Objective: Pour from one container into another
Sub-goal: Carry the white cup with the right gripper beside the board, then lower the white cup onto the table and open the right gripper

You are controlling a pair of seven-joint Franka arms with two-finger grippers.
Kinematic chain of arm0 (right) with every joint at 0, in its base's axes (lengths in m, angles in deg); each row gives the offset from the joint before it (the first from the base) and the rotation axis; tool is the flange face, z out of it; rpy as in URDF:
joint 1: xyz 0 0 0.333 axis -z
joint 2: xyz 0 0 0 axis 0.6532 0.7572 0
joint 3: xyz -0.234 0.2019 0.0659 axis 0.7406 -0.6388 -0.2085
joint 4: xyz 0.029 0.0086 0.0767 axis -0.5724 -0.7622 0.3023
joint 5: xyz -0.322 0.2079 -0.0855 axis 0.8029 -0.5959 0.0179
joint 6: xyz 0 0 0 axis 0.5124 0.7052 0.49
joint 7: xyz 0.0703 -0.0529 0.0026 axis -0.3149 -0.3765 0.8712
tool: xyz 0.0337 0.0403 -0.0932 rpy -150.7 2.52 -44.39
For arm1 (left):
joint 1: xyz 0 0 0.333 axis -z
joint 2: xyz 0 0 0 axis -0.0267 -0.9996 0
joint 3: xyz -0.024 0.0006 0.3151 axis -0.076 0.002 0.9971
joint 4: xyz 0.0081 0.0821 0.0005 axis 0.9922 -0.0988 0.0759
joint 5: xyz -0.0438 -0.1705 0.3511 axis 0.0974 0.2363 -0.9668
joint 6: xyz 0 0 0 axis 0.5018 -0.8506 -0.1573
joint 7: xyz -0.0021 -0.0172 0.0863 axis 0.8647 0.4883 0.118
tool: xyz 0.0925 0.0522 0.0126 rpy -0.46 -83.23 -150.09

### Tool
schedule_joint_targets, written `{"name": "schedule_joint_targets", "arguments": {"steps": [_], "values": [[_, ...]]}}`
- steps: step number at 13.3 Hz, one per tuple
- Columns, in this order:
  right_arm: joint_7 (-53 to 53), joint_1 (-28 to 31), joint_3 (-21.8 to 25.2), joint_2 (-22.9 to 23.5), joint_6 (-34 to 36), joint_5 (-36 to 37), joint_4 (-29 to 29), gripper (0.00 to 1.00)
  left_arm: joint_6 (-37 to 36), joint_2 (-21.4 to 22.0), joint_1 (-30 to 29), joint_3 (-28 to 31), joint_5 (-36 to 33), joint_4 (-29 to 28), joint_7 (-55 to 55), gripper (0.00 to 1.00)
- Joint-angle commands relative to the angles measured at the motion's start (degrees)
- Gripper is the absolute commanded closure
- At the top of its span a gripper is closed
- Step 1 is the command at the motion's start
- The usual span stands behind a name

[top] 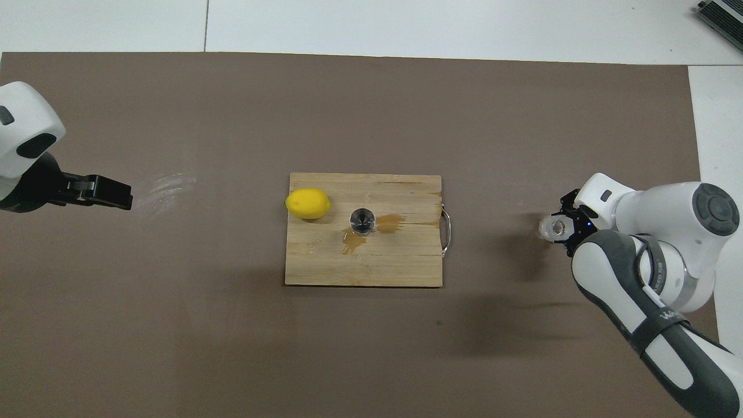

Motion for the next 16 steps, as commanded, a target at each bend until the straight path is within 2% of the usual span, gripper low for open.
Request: {"name": "schedule_joint_targets", "arguments": {"steps": [1,2,3,6,12,16], "values": [[2.1,0.0,-0.4,-1.5,-1.6,-1.9,-2.0,0.63,0.6,-0.3,0.8,0.5,-0.7,0.4,-0.6,0.00],[1.8,-0.2,-0.4,-1.4,-1.3,-1.9,-1.7,0.34,0.6,-0.3,0.8,0.5,-0.6,0.5,-0.6,0.00],[1.5,-0.2,-0.5,-1.4,-1.1,-1.9,-1.6,0.00,0.6,-0.3,0.8,0.5,-0.6,0.5,-0.6,0.00],[0.5,-0.3,-0.5,-1.5,0.9,-1.9,0.5,0.00,0.6,-0.3,0.8,0.5,-0.6,0.5,-0.6,0.00],[-6.3,-1.7,-0.5,-3.7,11.5,-1.5,7.3,0.00,0.6,-0.3,0.8,0.5,-0.6,0.5,-0.6,0.00],[-17.5,-3.0,-0.6,-7.7,14.9,0.8,8.9,0.00,0.6,-0.4,0.8,0.5,-0.6,0.5,-0.6,0.00]]}}
